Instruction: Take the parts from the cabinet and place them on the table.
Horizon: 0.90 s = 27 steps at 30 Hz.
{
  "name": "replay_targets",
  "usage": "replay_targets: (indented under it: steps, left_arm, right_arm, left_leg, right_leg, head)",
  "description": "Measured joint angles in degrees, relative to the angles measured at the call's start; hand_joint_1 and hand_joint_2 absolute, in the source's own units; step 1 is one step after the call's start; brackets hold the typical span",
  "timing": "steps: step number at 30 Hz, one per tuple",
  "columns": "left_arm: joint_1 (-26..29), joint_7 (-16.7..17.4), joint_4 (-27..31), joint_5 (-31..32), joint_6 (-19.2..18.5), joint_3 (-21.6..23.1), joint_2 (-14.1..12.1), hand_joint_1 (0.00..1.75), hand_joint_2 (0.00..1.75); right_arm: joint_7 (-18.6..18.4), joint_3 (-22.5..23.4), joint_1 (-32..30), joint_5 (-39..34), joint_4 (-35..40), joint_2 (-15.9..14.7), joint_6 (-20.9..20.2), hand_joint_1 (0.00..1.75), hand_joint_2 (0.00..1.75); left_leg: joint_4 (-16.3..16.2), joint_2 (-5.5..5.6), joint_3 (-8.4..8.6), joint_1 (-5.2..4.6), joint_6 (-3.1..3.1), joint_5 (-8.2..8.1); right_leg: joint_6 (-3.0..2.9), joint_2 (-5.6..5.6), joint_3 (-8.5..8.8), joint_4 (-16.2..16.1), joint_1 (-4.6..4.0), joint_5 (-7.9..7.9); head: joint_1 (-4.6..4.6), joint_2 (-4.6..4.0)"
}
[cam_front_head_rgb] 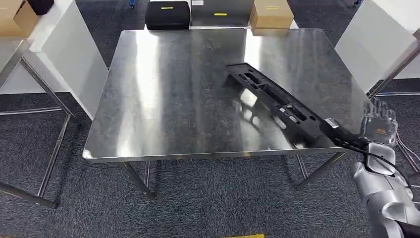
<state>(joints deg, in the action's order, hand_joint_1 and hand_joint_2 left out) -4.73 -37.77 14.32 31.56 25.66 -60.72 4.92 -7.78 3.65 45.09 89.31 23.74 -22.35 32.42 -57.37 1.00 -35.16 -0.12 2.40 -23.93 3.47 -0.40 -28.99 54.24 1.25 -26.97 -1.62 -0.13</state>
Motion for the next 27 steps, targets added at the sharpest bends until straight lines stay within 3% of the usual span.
replay_targets:
  steps: [4,8,11,15,17,20,27]
  left_arm:
    - [0.09,0.5,-0.2,-0.4,-0.24,-0.61,0.28,0.0,0.0]
    - [0.19,1.49,-0.55,-0.07,-0.94,-0.85,1.05,0.0,0.0]
    - [0.27,2.19,-0.92,-0.31,-0.87,-1.14,1.79,0.0,0.0]
    - [0.26,2.23,-1.31,-1.18,0.0,-2.03,2.62,0.0,0.0]
    - [0.26,2.23,-1.38,-1.99,0.5,-2.51,2.91,0.0,0.0]
    - [0.22,2.25,-1.44,-2.34,0.96,-3.41,3.3,0.0,0.0]
    - [0.02,2.73,-1.55,-3.23,1.66,-4.33,3.78,0.0,0.0]
  right_arm:
    - [2.01,2.11,-1.15,-1.77,0.88,-4.49,5.39,0.0,0.0]
    - [6.08,6.26,-5.74,-7.14,4.44,-10.97,5.78,0.0,0.0]
    - [10.32,12.1,-13.92,-14.61,9.47,-15.99,5.78,0.0,0.0]
    - [12.07,21.28,-29.91,-20.07,21.22,-19.07,4.03,0.0,0.0]
    - [14.35,27.63,-37.68,-20.07,29.85,-17.5,1.17,0.0,0.0]
    - [17.5,36.3,-45.76,-17.58,41.18,-11.49,0.19,0.0,0.0]
    - [18.64,44.17,-50.04,-15.69,50.66,-5.43,-1.39,0.0,0.0]
  left_leg:
    - [-0.01,0.03,-0.03,-0.1,0.04,-0.03]
    - [-0.04,0.27,0.03,-0.2,0.26,-0.14]
    - [-0.04,0.68,0.27,-0.28,0.59,-0.39]
    - [-0.04,0.81,0.22,-0.37,0.68,-0.45]
    - [-0.02,0.82,0.27,-0.34,0.66,-0.57]
    - [0.0,0.61,0.52,-0.27,0.47,-0.8]
    - [0.03,0.2,0.95,-0.24,0.39,-0.97]
  right_leg:
    - [0.0,-0.01,-0.01,-0.02,0.05,0.0]
    - [0.27,-0.36,-0.41,-0.08,0.17,-0.17]
    - [0.58,-0.78,0.11,-0.11,0.21,-0.44]
    - [0.74,-0.79,0.6,-0.1,0.25,-0.53]
    - [0.76,-0.77,0.64,-0.09,0.21,-0.56]
    - [0.55,-0.57,0.62,-0.09,0.17,-0.72]
    - [0.5,-0.31,0.43,-0.09,0.21,-0.94]
  head:
    - [-0.04,0.0]
    - [-0.04,0.0]
    - [-0.02,0.0]
    - [-0.07,0.0]
    - [-0.02,0.0]
    - [-0.09,0.0]
    - [-0.07,0.0]
